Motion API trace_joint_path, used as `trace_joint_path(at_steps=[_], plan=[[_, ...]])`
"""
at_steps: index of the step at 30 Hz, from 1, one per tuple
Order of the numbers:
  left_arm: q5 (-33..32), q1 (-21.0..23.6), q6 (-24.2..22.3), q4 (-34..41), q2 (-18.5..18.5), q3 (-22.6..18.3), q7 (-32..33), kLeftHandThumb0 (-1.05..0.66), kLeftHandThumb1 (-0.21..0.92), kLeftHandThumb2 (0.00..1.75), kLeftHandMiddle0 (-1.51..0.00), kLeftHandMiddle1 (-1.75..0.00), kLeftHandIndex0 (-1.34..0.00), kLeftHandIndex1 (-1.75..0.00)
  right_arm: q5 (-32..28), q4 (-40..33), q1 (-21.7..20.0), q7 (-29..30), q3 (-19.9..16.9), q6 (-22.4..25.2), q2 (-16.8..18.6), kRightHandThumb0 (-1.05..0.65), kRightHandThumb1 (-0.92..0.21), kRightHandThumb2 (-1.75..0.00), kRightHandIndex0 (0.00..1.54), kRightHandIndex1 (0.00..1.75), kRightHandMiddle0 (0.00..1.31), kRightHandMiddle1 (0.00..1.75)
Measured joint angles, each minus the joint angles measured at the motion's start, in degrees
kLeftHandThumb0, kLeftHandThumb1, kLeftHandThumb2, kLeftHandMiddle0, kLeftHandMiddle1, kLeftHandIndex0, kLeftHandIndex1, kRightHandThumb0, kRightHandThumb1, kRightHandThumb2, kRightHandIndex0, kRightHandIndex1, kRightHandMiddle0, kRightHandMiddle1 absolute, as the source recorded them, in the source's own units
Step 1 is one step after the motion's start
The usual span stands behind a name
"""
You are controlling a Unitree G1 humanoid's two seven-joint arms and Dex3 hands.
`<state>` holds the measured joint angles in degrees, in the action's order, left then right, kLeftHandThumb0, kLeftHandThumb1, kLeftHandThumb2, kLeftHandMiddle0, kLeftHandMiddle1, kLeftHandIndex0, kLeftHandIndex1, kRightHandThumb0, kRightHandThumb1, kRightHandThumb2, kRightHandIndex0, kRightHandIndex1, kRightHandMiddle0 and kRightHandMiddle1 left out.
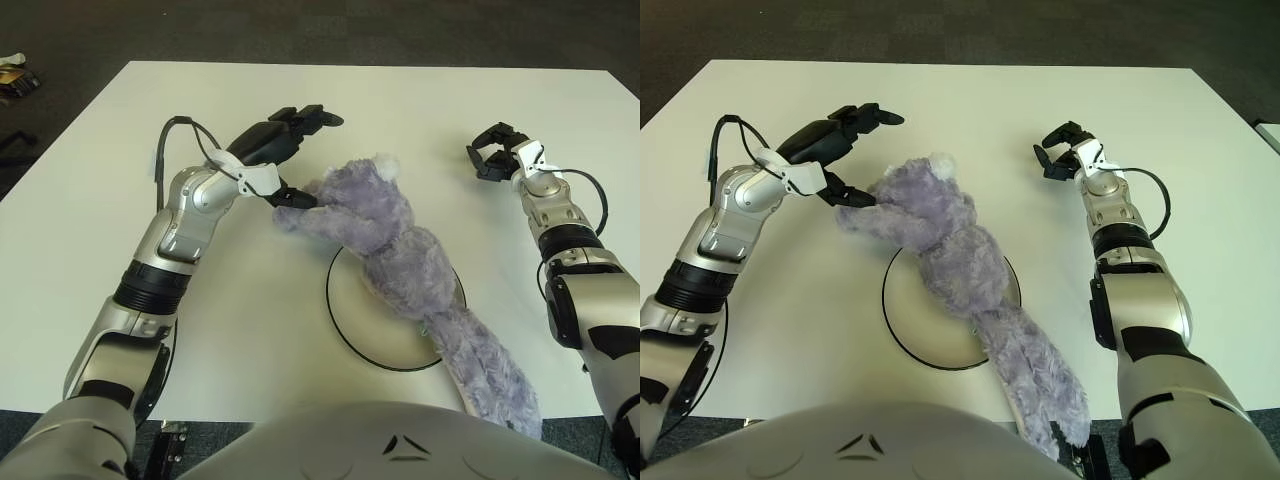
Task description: Put the doll into the plate.
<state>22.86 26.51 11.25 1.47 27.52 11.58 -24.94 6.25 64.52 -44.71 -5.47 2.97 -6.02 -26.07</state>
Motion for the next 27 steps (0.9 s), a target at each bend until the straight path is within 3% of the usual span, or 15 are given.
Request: trace_joint_path(at_steps=[7,20,27], plan=[[-0.8,0.0,2.7,-0.5,1.2,0.0,-1.2,-0.68,0.31,0.81,0.0,-0.6,0.0,-0.64,0.0,-0.1,0.0,0.0,0.0,0.1,0.0,-0.01,-0.63,-0.96,0.28,1.75,0.27,1.75],[-5.0,0.0,6.3,-2.0,2.4,0.1,-4.8,-0.64,0.27,0.84,0.0,-0.64,0.0,-0.62,0.0,-0.3,0.1,-0.1,0.0,0.2,0.0,-0.01,-0.65,-0.93,0.27,1.75,0.26,1.75],[-6.6,-0.2,6.4,-1.3,3.0,0.1,-7.5,-0.76,0.4,0.73,0.0,-0.59,0.0,-0.66,0.0,-0.4,0.1,-0.2,0.0,0.5,-0.1,-0.01,-0.66,-0.91,0.26,1.75,0.24,1.75]])
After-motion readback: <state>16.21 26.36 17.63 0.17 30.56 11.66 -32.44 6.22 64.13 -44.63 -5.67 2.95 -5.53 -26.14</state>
